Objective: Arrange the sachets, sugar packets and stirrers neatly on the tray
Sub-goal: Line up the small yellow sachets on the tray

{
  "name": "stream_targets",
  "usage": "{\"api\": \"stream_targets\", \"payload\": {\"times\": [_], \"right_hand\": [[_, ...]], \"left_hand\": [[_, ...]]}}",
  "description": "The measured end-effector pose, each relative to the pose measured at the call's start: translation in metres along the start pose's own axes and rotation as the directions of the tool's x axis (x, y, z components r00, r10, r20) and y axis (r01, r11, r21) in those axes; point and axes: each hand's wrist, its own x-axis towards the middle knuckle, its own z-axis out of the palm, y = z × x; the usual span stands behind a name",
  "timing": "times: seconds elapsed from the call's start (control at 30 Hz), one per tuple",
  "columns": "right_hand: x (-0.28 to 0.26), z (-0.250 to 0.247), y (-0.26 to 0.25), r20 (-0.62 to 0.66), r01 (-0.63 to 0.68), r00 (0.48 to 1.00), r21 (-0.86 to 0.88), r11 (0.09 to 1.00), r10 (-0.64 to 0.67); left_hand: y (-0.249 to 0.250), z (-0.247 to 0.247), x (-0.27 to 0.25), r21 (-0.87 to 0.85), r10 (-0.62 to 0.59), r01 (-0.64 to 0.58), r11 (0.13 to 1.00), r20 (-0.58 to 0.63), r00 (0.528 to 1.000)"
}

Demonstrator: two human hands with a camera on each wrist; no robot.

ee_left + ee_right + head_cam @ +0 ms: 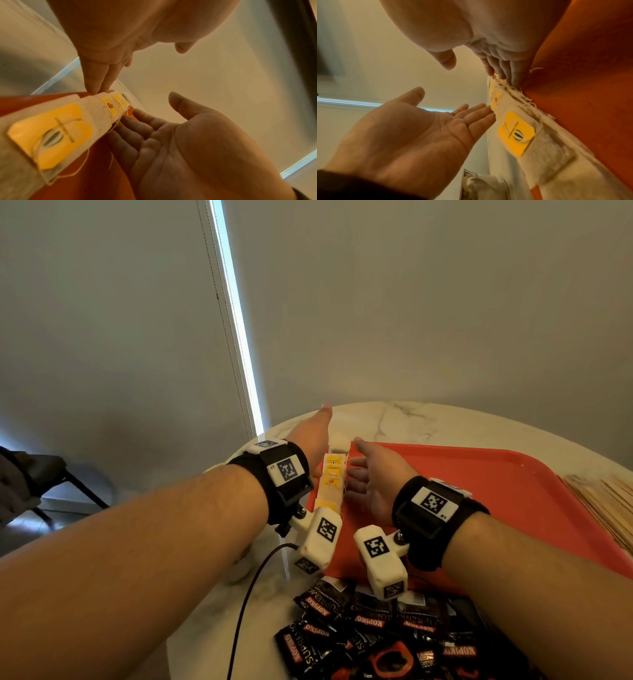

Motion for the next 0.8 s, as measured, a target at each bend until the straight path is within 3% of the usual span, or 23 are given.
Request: {"api": "stream_targets", "payload": {"times": [0.33, 0.67, 0.8], "right_hand": [[0.021, -0.007, -0.01, -0.063, 0.017, 0.998, 0.012, 1.0, -0.017], [0.039, -0.001, -0.008, -0.019, 0.007, 1.0, 0.018, 1.0, -0.007], [0.044, -0.003, -0.009, -0.07, 0.046, 0.997, 0.022, 0.999, -0.045]], "left_hand": [[0.003, 0.003, 0.036, -0.005, 0.022, -0.022, 1.0, -0.029, 0.999], [0.002, 0.006, 0.067, -0.003, 0.031, -0.031, 1.0, 0.012, 0.999], [0.003, 0.004, 0.077, 0.012, 0.037, -0.037, 0.999, -0.013, 0.999]]}}
